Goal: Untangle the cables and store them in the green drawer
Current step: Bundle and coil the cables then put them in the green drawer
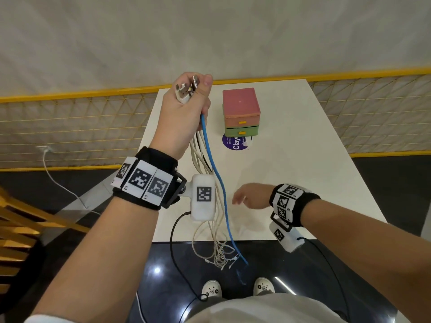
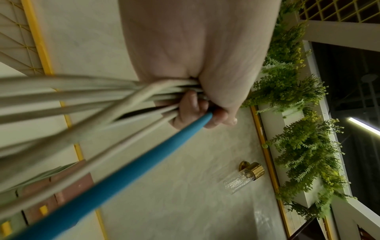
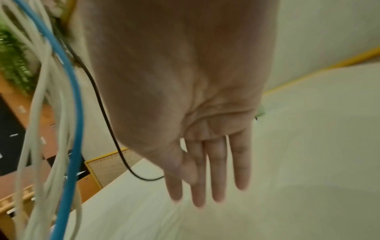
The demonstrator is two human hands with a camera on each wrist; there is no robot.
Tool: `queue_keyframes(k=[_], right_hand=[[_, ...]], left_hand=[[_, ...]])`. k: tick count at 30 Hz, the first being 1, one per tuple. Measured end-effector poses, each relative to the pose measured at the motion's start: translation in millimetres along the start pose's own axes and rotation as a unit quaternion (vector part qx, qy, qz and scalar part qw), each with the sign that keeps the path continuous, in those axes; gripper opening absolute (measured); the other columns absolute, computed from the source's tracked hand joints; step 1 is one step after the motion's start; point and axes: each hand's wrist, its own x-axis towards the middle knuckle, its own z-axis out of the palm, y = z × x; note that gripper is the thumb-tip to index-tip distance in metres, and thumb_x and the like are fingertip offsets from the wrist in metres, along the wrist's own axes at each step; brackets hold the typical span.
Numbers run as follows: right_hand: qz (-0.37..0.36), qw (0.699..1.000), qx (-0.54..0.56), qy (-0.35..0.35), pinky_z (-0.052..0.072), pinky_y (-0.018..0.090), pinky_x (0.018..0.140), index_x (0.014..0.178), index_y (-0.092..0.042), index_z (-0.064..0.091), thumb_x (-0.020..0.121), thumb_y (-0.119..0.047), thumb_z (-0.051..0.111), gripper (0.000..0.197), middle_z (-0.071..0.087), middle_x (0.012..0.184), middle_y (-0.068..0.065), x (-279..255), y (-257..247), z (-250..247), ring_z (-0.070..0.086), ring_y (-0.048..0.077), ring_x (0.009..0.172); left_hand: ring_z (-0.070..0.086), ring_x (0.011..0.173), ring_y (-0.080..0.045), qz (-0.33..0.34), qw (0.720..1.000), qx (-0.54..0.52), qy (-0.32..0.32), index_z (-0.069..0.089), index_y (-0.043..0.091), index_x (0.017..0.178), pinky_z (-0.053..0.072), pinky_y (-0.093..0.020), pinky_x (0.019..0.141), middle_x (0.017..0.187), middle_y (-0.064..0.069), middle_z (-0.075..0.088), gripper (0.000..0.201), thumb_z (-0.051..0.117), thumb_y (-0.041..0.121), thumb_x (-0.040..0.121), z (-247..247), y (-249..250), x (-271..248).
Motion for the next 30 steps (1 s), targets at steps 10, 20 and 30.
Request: queue_keyframes(k=[10,20,30], right_hand=[[-0.275,0.69,0.668,0.04,0.048,0.035,0.09,0.095,-0.006,0.058,0.072,-0.001,0.044,0.027,0.067,0.084,0.007,-32,-65,-70,0.067,0.021,0.081],[-0.129,0.828,0.486,0.248,0.024,0.017,0.038,0.062,-0.015,0.039,0.096,-0.018,0.045,0.034,0.03,0.046,-0.003,-37,-87,-68,0.024,0.008,0.035],[-0.094,0.794,0.542,0.26,0.022,0.019,0.041,0.056,-0.018,0.031,0.092,-0.006,0.042,0.039,0.029,0.042,-0.006,-51,-86,-75,0.022,0.011,0.037]], left_hand=[[0.043,0.052,-0.005,0.007,0.996,0.081,-0.026,0.054,0.013,0.094,0.039,-0.017,0.052,0.059,0.005,0.046,0.016,0.054,0.028,0.1,20,-25,-15],[0.062,0.067,-0.006,-0.008,0.991,0.097,-0.096,0.059,0.012,0.106,0.047,-0.02,0.067,0.08,-0.006,0.066,0.015,0.06,0.024,0.096,7,-20,-15],[0.048,0.082,0.001,0.088,0.937,0.272,-0.199,0.061,0.01,0.088,0.034,-0.009,0.078,0.091,-0.002,0.049,0.032,0.035,0.019,0.106,15,-19,-5]])
